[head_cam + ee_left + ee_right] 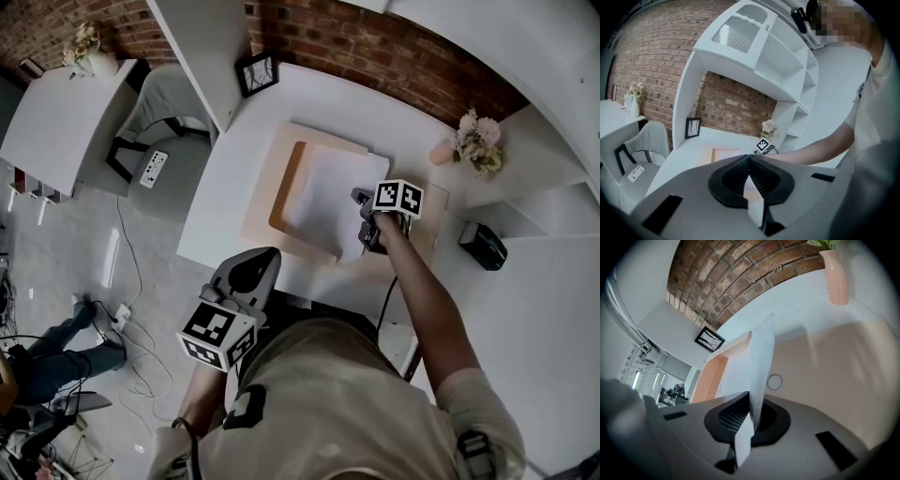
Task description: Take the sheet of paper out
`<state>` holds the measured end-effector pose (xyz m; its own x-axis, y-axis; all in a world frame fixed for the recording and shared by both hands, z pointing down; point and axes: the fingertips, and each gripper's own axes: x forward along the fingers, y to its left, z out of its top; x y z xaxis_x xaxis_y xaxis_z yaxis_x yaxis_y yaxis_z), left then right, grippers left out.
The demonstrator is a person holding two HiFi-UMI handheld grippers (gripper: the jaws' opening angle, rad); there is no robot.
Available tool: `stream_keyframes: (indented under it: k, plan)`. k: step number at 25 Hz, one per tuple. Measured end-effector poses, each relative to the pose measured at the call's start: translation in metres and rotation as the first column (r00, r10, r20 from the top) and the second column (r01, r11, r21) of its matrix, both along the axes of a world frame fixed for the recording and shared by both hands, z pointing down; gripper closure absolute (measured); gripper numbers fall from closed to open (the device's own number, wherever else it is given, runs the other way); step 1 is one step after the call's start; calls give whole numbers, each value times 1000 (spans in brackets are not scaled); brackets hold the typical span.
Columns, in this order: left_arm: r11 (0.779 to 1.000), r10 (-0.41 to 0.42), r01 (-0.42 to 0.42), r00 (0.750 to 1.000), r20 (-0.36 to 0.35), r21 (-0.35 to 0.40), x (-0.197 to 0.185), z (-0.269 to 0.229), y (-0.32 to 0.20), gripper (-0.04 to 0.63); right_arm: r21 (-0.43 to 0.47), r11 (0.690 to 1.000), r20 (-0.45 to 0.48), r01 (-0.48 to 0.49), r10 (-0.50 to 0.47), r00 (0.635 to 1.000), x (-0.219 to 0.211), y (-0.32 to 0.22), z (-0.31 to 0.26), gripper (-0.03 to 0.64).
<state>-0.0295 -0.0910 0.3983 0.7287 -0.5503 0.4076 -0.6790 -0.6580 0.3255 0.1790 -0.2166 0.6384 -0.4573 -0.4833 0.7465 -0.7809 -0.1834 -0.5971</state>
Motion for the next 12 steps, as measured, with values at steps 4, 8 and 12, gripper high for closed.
stream_keyframes:
  k: [4,8,12]
  plan:
    - [1000,5,-5,1000,-2,0,2,0,0,580,2,1000,-10,3,-3,1000,3,1,1,589]
    - [1000,14,-14,1000,0,-1,4,-1,-2,580,0,1000,-12,2,-2,1000,5,2,0,589]
    - [1000,18,-18,1000,1,-1,6,-1,-2,580,-5,1000,-12,-4,4,1000,10,4,1,589]
